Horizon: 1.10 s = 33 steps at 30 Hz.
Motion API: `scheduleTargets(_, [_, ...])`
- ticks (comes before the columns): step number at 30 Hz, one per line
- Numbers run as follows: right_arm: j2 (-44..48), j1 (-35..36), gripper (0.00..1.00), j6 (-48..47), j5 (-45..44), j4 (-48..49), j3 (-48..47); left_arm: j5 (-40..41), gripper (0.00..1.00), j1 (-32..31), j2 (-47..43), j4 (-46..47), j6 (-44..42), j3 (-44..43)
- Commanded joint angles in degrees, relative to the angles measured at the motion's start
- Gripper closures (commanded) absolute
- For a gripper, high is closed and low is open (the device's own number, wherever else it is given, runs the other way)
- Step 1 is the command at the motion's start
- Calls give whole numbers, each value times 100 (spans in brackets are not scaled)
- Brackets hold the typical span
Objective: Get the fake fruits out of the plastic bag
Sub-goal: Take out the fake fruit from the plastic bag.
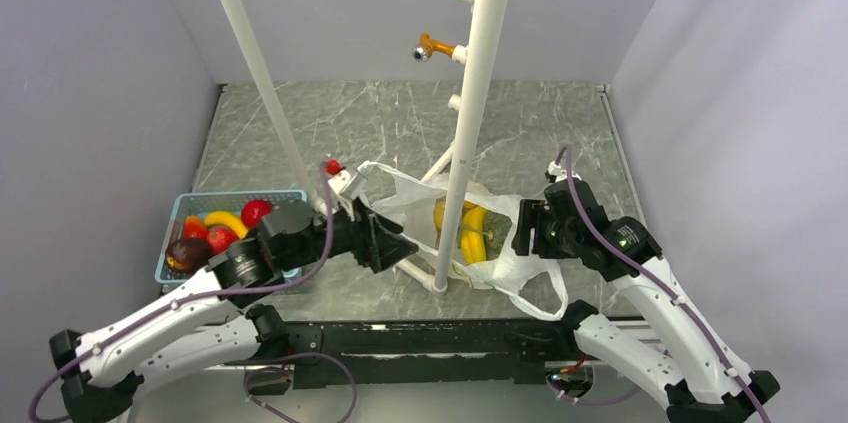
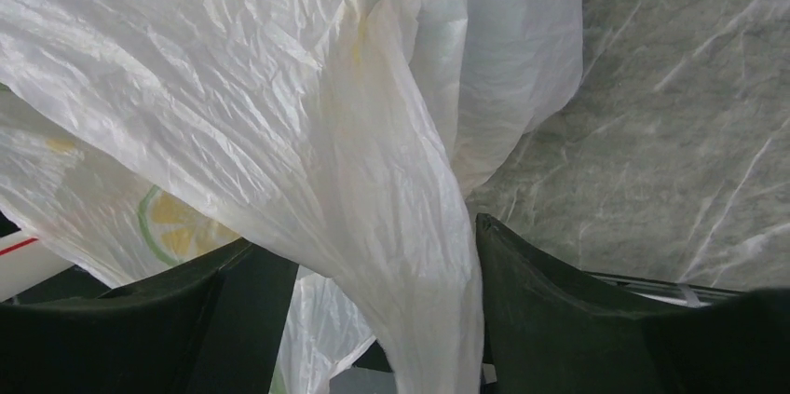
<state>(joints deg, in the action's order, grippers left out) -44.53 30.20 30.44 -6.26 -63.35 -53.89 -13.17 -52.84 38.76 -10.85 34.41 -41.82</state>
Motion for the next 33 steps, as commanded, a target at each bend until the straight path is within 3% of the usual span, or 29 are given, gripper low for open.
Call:
scheduleTargets(1, [197, -3, 35, 132, -160, 144, -10, 1088, 31, -379, 607, 822, -478, -425])
scheduleTargets(7, [344, -10, 59, 146, 317, 642, 237, 1468, 39, -368, 1176, 1510, -68, -165])
scheduleTargets(11, [340, 3, 77, 102, 571, 863, 292, 1155, 41, -256, 1977, 1232, 149, -591])
scheduleTargets(14, [389, -8, 86, 24, 568, 874, 221, 785, 49, -119, 2516, 1094, 341, -837])
scheduleTargets(20, [605, -9, 100, -103, 1040, 1382, 267, 258, 53, -120, 2739, 1788, 327, -367])
scheduleTargets(24, [776, 1, 100, -190, 1453, 1826, 438, 467, 54, -114, 3111, 1804, 280, -342])
scheduleTargets(33, [655, 2, 100, -221, 1799, 1905, 798, 1039, 53, -115, 4322, 3224, 510, -253])
